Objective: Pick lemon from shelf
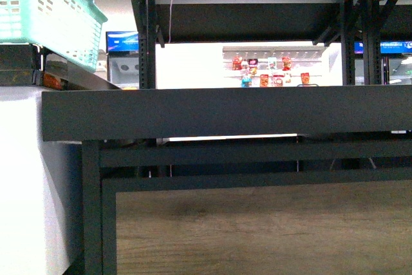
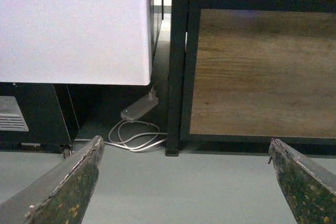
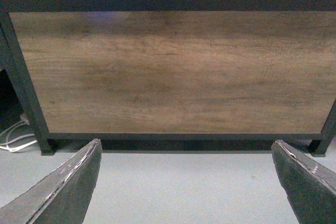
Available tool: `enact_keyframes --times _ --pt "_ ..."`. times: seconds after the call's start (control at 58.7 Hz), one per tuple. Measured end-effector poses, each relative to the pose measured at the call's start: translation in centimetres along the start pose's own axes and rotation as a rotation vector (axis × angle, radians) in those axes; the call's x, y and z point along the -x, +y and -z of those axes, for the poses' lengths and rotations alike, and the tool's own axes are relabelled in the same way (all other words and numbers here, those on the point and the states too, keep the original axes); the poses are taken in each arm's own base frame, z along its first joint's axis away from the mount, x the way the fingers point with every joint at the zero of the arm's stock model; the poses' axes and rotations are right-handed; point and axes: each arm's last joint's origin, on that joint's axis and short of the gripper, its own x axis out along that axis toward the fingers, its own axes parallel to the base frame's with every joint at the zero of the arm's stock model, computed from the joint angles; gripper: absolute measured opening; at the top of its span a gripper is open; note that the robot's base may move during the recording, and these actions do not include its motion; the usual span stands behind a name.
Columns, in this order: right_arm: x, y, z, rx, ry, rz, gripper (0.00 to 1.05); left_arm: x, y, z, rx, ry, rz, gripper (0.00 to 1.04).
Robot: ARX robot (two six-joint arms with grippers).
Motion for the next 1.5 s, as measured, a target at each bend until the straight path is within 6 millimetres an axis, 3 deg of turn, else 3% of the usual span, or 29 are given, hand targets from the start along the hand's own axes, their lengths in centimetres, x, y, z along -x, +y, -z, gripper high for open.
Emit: enact_keyframes --times 1.499 --pt "0.00 0.00 0.01 0.000 0.001 0.000 0.97 0.00 0.00 0.00 0.000 0.000 0.001 0.97"
